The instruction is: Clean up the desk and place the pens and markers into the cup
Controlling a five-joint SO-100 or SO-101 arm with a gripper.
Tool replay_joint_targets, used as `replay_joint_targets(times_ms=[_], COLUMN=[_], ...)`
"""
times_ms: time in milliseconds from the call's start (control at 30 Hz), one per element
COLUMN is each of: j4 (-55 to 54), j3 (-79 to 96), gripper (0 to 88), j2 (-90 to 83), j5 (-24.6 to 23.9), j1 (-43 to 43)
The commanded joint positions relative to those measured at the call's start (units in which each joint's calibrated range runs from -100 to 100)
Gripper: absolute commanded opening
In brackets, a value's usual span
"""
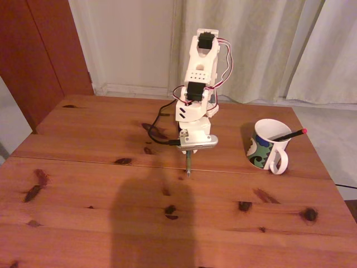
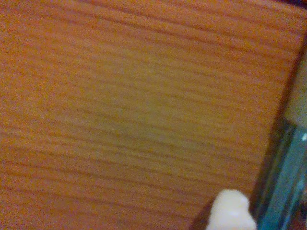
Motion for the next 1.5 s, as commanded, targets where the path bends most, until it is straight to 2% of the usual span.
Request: replay_joint_targets(times_ms=[0,467,600,867,1033,1467], j4=[-0.56,-0.56,-0.56,-0.56,-0.64,-0.73], j3=[-0.33,-0.24,-0.06,1.2,1.2,-2.14], gripper=[10.8,10.8,10.8,10.6,0.3,0.8], j2=[-0.31,-0.23,-0.14,-0.23,-0.23,-5.27], j5=[0.46,0.52,2.25,2.61,2.3,1.93], j1=[-0.56,-0.56,-0.48,-0.48,-0.4,-0.48])
